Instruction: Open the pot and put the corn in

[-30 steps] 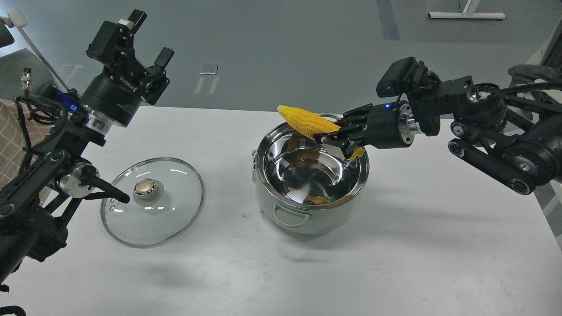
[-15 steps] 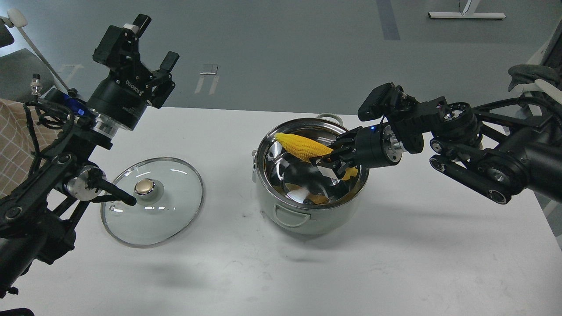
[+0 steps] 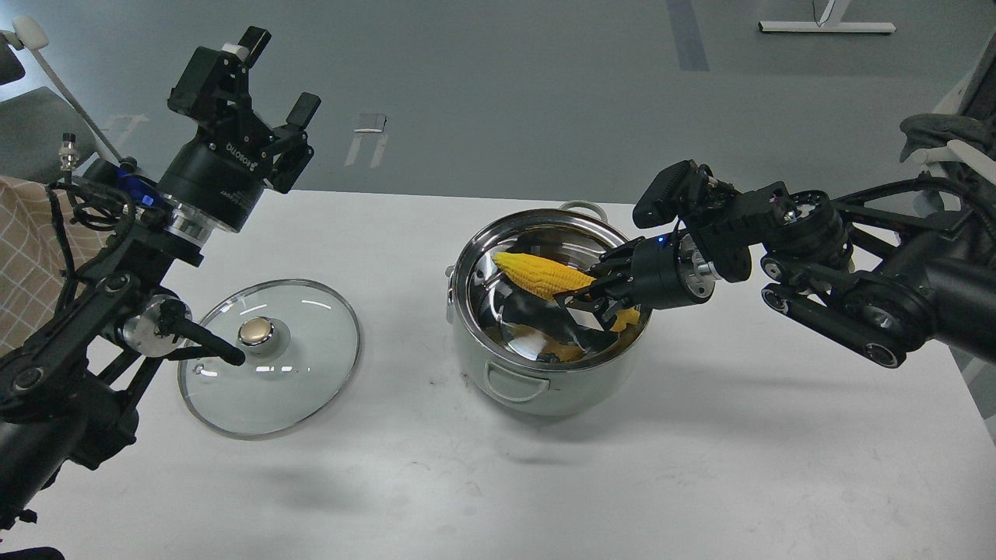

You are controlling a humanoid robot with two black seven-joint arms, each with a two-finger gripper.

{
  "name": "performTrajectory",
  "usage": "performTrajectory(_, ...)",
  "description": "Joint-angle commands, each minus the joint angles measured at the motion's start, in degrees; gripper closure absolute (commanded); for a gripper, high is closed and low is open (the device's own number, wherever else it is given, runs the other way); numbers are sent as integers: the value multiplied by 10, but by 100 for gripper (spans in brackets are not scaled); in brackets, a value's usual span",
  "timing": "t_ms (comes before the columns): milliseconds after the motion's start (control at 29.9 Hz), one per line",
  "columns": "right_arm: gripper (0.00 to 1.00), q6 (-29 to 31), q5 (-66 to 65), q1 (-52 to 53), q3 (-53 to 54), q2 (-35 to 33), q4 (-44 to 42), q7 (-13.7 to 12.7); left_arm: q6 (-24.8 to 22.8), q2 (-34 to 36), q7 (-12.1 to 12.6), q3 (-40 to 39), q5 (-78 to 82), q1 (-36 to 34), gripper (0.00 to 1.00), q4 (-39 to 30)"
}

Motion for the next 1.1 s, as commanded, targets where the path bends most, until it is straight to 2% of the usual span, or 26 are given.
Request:
performTrajectory(0, 34, 0, 1, -1, 0, 0, 0, 0, 0, -3, 0, -5, -1, 2, 4, 0)
performTrajectory(67, 32, 0, 2, -1, 0, 0, 0, 0, 0, -3, 0, -9, 0, 3, 4, 0)
performTrajectory(167, 17, 0, 3, 0, 1, -2, 1, 0, 0, -4, 1, -10, 0, 6, 4, 0)
performTrajectory(234, 2, -1, 3, 0, 2, -4, 1, 0, -1, -3, 1, -10, 0, 6, 3, 0)
performTrajectory(267, 1, -2, 3, 0, 2, -4, 1, 0, -1, -3, 2, -10, 0, 6, 3, 0)
performTrajectory(635, 0, -12, 93, 17, 102, -32, -18, 0, 4, 0, 4, -10, 1, 6, 2, 5)
performTrajectory(768, 0, -29, 125, 6, 209, -42, -53, 0, 2, 4, 5, -20, -6, -3, 2, 21)
performTrajectory(835, 0, -36, 164, -7, 260, -37, -99, 0, -4, 4, 18, -31, -11, -11, 2, 46)
performTrajectory(902, 0, -36, 235, -8, 313, -12, -178, 0, -12, 4, 53, -28, -10, -55, 2, 95)
performTrajectory(935, 0, -36, 236, -8, 314, -11, -178, 0, -12, 4, 53, -28, -10, -55, 2, 95)
performTrajectory(1002, 0, -35, 328, -9, 337, 10, -247, 0, -47, -4, 79, -25, -11, -99, 2, 172)
performTrajectory(1069, 0, -32, 409, -9, 340, 16, -282, 0, -90, -20, 83, -26, -12, -126, 2, 229)
